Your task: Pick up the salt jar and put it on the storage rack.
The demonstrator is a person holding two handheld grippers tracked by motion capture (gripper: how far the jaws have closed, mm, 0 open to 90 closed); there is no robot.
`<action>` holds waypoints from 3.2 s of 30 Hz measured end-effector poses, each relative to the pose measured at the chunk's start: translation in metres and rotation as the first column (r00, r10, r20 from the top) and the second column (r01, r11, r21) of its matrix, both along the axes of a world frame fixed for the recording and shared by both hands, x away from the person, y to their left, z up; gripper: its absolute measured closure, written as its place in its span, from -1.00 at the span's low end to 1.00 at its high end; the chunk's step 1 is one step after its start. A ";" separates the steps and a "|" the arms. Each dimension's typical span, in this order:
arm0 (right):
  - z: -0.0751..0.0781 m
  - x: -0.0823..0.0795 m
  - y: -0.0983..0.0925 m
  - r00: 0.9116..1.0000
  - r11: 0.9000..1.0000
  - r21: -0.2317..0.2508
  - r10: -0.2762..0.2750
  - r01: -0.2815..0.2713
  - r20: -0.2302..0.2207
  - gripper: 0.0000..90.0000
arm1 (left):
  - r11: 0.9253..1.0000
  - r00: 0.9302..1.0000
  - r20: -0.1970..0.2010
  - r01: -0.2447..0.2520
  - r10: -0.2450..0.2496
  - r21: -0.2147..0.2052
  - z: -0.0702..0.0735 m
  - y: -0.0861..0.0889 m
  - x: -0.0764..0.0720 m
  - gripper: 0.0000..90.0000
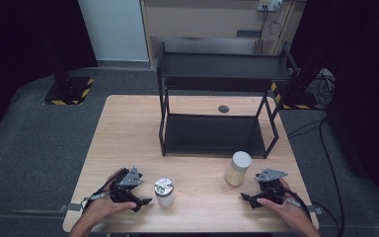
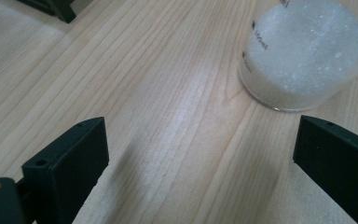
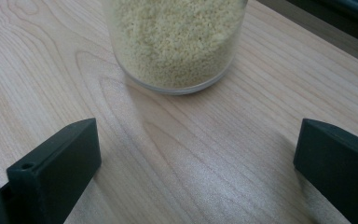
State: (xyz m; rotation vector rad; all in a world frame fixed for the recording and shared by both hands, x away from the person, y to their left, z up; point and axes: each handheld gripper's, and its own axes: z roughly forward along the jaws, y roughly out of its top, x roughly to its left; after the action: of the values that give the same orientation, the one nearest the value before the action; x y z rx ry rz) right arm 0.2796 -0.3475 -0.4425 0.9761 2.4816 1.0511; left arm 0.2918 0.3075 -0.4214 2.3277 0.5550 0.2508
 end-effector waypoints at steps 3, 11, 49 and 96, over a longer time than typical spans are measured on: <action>0.000 0.000 0.000 1.000 1.000 0.000 0.000 0.000 0.000 -0.97 | 1.000 1.000 -0.003 0.019 -0.019 -0.001 0.000 0.000 0.000 -0.95; 0.000 0.000 0.000 1.000 1.000 0.000 0.000 0.000 0.000 -0.97 | 0.998 0.998 -0.011 0.067 -0.067 -0.004 0.001 -0.004 0.002 -0.95; 0.000 0.000 0.000 1.000 1.000 0.000 0.002 -0.002 0.000 -0.97 | 0.981 0.986 0.009 0.168 -0.168 -0.092 0.005 -0.034 0.005 -0.90; 0.000 0.000 -0.001 1.000 1.000 0.001 0.006 -0.006 0.000 -0.97 | 0.976 0.986 0.054 0.164 -0.158 -0.145 0.020 -0.051 0.023 -0.34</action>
State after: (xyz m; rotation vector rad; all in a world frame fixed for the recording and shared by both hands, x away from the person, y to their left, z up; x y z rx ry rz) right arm 0.2800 -0.3485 -0.4426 0.9691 2.4857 1.0540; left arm 0.3144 0.2560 -0.4019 2.2020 0.3493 0.1755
